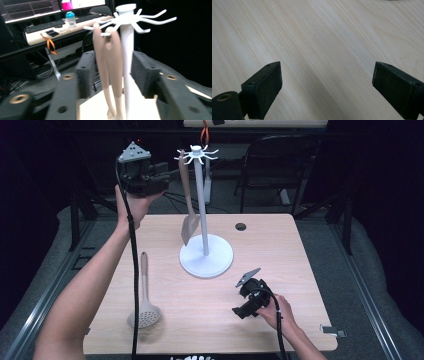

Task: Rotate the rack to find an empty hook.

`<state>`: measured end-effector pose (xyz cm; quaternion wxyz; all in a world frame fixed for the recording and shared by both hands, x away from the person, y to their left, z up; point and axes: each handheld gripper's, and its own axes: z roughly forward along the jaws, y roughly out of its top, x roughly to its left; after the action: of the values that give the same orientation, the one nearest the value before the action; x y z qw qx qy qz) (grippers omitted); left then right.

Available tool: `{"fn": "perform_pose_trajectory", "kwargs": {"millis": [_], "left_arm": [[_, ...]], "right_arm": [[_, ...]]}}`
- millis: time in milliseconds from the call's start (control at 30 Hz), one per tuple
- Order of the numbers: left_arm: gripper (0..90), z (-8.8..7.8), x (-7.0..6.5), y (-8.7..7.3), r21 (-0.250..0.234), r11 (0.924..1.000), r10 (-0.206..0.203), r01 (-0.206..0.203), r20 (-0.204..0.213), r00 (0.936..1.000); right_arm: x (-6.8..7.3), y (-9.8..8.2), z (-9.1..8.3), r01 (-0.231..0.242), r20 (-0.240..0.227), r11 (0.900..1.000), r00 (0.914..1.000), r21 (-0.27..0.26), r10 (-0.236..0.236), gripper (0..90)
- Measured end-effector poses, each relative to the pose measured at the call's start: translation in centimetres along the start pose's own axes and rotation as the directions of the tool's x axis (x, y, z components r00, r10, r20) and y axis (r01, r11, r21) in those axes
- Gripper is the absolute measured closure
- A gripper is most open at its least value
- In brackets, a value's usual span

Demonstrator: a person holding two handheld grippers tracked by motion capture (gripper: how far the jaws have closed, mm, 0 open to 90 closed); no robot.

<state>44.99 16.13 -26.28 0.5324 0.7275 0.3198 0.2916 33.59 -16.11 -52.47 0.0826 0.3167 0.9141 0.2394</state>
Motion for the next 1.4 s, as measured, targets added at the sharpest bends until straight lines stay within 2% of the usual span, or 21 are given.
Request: {"fn": "perform_pose_trajectory", "kwargs": {"millis": [167, 400, 467, 567, 667, 767, 933, 1100, 1200, 1233, 1333, 1367, 1400], "left_arm": [[36.4, -0.8, 0.7, -1.2, 0.027, 0.9991, -0.033, 0.033, -0.015, 0.9994], [17.2, -1.6, 1.3, -3.8, 0.087, 0.9938, -0.069, 0.069, -0.008, 0.9976], [15.8, -1.8, 1.3, -4.9, 0.103, 0.9916, -0.077, 0.078, -0.011, 0.9969], [15.1, -2.1, 1.5, -6.8, 0.136, 0.9872, -0.08, 0.083, -0.022, 0.9965], [10.7, -2.4, 1.4, -8.7, 0.165, 0.9835, -0.064, 0.075, -0.067, 0.9957], [9.2, -2.7, 1.2, -10.8, 0.185, 0.9797, -0.063, 0.079, -0.089, 0.9941], [7.8, -2.7, 1.1, -14.4, 0.245, 0.9645, -0.071, 0.099, -0.121, 0.9902], [7.7, -2.8, 1.2, -17.2, 0.298, 0.9454, -0.087, 0.131, -0.155, 0.984], [7.4, -3.0, 1.3, -18.9, 0.313, 0.9351, -0.113, 0.165, -0.178, 0.9775], [6.8, -3.0, 1.2, -19.6, 0.332, 0.9293, -0.102, 0.161, -0.187, 0.9771], [6.2, -3.1, 1.2, -21.1, 0.337, 0.9231, -0.116, 0.186, -0.217, 0.9693], [6.2, -3.0, 1.2, -21.5, 0.346, 0.9184, -0.119, 0.192, -0.221, 0.9681], [6.0, -2.8, 1.3, -21.7, 0.375, 0.9091, -0.106, 0.182, -0.216, 0.9707]], "right_arm": [[0.0, 0.1, -0.2, 0.013, 0.003, 0.999, 0.9999, 0.029, -0.013, 8.7], [0.0, 0.1, -0.1, 0.017, -0.003, 1.0, 0.9999, 0.026, -0.017, 8.7], [0.0, 0.2, -0.1, 0.033, 0.001, 0.999, 0.9994, 0.037, -0.033, 8.7], [0.1, 0.2, 0.0, 0.023, -0.006, 0.999, 0.9997, 0.027, -0.023, 8.7], [0.1, 0.2, -0.1, 0.02, -0.004, 0.999, 0.9998, 0.027, -0.02, 8.6], [0.1, 0.2, -0.1, 0.019, -0.002, 1.0, 0.9998, 0.021, -0.019, 8.2], [0.2, 0.2, 0.1, 0.014, 0.002, 1.0, 0.9999, 0.008, -0.014, 6.1], [0.1, 0.2, 0.1, 0.019, 0.004, 1.0, 0.9998, 0.019, -0.019, 4.6], [0.1, 0.1, 0.2, 0.011, -0.007, 1.0, 0.9999, 0.003, -0.011, 3.4], [0.1, 0.1, 0.2, 0.003, -0.005, 1.0, 1.0, 0.0, -0.003, 3.2], [0.1, 0.1, 0.3, 0.004, -0.014, 1.0, 0.9999, 0.003, -0.004, 2.7], [0.1, 0.1, 0.4, 0.005, -0.017, 1.0, 0.9998, 0.009, -0.005, 2.6], [0.1, 0.2, 0.4, 0.014, -0.015, 1.0, 0.9998, 0.023, -0.013, 2.6]]}}
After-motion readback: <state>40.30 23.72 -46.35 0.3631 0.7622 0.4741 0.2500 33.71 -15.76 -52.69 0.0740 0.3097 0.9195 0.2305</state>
